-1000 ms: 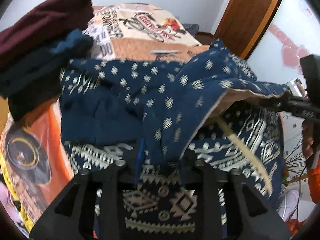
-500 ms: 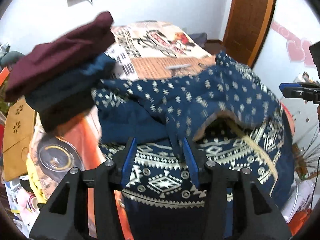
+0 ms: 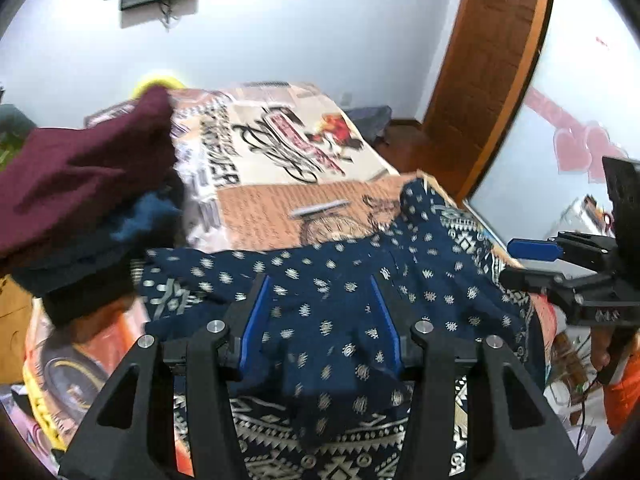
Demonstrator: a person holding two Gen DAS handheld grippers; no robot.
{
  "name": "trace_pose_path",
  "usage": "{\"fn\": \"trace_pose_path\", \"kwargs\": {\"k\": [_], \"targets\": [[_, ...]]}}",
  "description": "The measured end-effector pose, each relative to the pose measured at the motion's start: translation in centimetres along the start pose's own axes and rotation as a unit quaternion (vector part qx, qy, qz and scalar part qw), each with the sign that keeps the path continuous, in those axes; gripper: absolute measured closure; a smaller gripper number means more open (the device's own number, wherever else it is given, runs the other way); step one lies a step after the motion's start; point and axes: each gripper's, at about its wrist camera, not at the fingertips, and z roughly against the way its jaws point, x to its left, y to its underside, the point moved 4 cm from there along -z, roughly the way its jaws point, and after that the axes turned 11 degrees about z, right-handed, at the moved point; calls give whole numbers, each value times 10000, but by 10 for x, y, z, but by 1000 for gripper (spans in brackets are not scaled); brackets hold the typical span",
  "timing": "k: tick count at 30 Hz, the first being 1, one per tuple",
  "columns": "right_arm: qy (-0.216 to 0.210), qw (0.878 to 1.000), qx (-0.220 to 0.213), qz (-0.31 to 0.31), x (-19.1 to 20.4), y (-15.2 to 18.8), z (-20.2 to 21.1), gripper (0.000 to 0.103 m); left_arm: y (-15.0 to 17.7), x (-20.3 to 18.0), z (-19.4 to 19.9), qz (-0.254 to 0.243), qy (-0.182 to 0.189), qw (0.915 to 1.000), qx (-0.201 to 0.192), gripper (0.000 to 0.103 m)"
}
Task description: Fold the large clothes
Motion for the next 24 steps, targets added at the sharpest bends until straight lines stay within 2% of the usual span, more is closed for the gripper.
{"fn": "trace_pose_path", "kwargs": {"k": [2,6,10,13,16,17,20,22,24], "targets": [[-107,9999,99,-1,4,4,-7,52,6,1,-17,-30,-89,9997,229,54],[-117,9993,324,106,12,16,-21,52,35,4,-45,-41,19,9967,815,54],[-219,9976,645,102,15,33,-38,52,67,12,-57,-236,-81,9938,1084,54],[-349,9957,852,-65,13,53,-49,52,88,24,-56,-135,-16,9935,1128,50],[-403,9963,753,-20,13,58,-42,52,102,30,-48,-125,-52,9939,1096,46],[-443,9958,807,-23,13,58,-39,52,104,30,-46,-159,-109,9941,1067,43],[-567,9941,906,-206,7,56,-31,52,108,30,-34,-206,-163,9947,993,43],[-679,9933,844,-393,-1,53,-22,52,108,34,-25,-96,-108,9952,965,43],[-591,9944,731,-490,-9,50,-14,52,105,38,-12,55,-28,9963,861,43]]}}
